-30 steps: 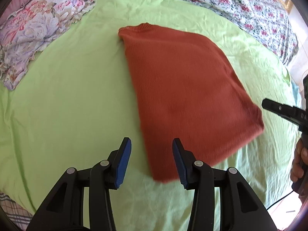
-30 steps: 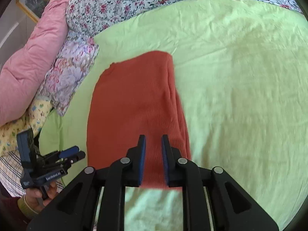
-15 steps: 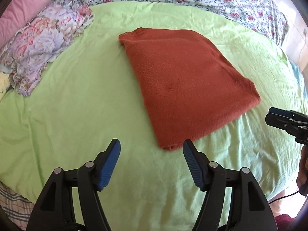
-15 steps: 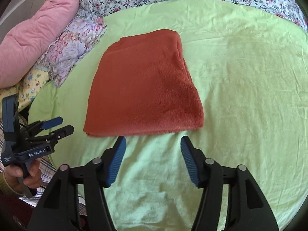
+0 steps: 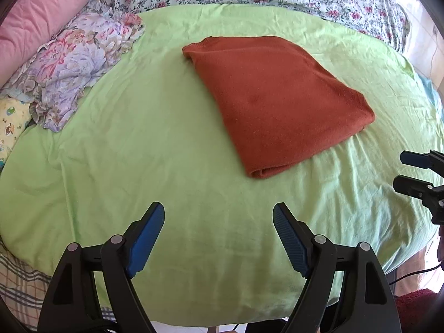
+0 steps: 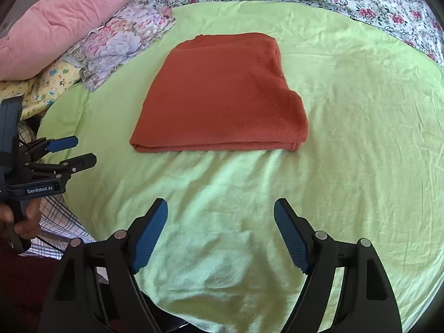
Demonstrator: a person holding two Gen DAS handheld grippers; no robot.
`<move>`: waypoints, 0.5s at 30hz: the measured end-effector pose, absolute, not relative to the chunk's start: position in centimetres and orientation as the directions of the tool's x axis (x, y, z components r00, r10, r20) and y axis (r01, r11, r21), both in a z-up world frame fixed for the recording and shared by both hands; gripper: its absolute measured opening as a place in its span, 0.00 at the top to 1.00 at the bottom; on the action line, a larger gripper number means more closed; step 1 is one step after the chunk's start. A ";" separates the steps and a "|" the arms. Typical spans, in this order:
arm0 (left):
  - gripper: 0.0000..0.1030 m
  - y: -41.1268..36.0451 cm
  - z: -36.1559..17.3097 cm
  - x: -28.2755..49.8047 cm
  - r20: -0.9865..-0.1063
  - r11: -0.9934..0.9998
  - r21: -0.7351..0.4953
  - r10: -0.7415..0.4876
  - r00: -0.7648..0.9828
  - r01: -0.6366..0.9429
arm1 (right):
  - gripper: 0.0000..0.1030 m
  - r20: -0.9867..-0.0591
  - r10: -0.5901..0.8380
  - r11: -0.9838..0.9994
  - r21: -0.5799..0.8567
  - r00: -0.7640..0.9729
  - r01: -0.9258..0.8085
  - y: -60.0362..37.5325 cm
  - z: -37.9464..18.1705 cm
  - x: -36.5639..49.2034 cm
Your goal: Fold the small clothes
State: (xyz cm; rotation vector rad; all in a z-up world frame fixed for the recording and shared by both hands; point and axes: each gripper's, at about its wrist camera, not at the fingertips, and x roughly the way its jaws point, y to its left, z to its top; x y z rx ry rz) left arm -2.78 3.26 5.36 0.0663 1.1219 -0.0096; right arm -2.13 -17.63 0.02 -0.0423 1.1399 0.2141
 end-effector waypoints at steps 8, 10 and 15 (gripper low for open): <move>0.19 3.7 6.7 -1.6 -0.870 0.998 0.062 0.037 0.492 0.033 | 0.19 -0.885 0.145 0.976 0.055 0.442 -0.209 -16.1 0.9 -1.2; 0.19 3.6 6.9 -1.3 -0.868 0.997 0.065 0.038 0.495 0.037 | 0.19 -0.882 0.155 0.976 0.066 0.445 -0.208 -16.0 1.0 -0.8; 0.18 3.1 6.9 -0.5 -0.869 0.996 0.080 0.049 0.493 0.041 | 0.19 -0.878 0.157 0.976 0.068 0.452 -0.207 -15.8 1.2 0.5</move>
